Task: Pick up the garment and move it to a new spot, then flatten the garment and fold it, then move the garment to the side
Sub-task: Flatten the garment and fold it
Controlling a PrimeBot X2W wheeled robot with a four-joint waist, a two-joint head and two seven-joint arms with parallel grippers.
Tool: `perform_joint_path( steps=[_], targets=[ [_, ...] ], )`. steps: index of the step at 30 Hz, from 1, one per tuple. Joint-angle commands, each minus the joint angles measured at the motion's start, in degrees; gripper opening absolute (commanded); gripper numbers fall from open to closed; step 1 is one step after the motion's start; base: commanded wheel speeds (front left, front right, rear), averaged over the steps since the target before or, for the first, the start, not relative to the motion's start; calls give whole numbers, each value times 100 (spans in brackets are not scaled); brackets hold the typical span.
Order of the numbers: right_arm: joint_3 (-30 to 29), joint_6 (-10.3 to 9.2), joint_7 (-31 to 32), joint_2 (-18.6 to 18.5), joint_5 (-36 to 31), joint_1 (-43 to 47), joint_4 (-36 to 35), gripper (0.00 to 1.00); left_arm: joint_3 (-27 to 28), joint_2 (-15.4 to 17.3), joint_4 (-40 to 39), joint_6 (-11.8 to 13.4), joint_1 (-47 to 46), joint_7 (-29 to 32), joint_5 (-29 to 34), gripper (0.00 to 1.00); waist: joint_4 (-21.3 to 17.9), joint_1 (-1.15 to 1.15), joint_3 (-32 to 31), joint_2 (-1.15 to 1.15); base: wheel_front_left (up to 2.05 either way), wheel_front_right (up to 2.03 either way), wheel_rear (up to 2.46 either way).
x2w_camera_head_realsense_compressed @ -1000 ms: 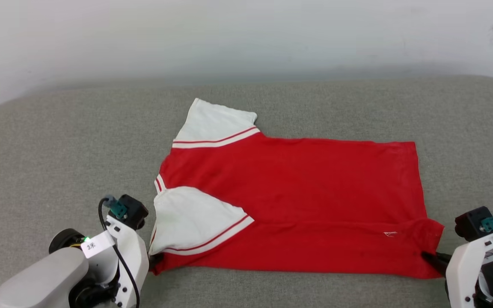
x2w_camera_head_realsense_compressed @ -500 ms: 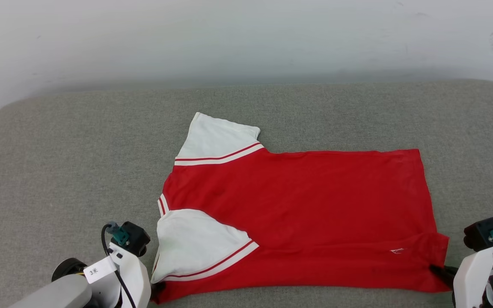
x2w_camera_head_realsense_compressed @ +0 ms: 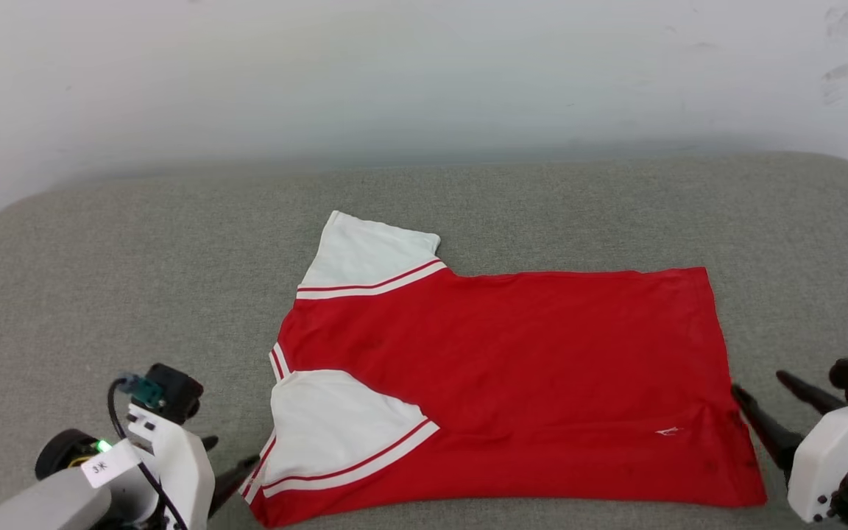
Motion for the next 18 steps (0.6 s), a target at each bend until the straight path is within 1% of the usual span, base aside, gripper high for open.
perform_joint_path(
  steps=[1,4,8,12,15,18],
  targets=[
    [-230,-5,-279,105,-142,21,-100,100,128,98,-116,62,-91,-135,6,100,-26,0,-33,0,0,0,0],
    [-584,-5,-673,322,-467,46,-316,100,322,188,-279,162,-273,-414,127,100,-85,0,-49,0,0,0,0],
    [-1048,-5,-999,708,-905,59,-757,100,531,206,-317,284,-537,-750,326,100,-228,0,-9,0,0,0,0],
    [-1487,-5,-1158,1157,-1330,157,-1269,100,751,114,-197,352,-968,-920,449,100,-366,0,121,0,0,0,0],
    [-1670,-5,-1170,1412,-1568,205,-1690,100,849,15,16,358,-1357,-877,560,100,-498,0,325,0,0,0,0],
    [-1726,-5,-1105,1569,-1775,224,-2000,100,943,-102,263,261,-1814,-681,531,100,-658,0,630,0,0,0,0]
  ],
)
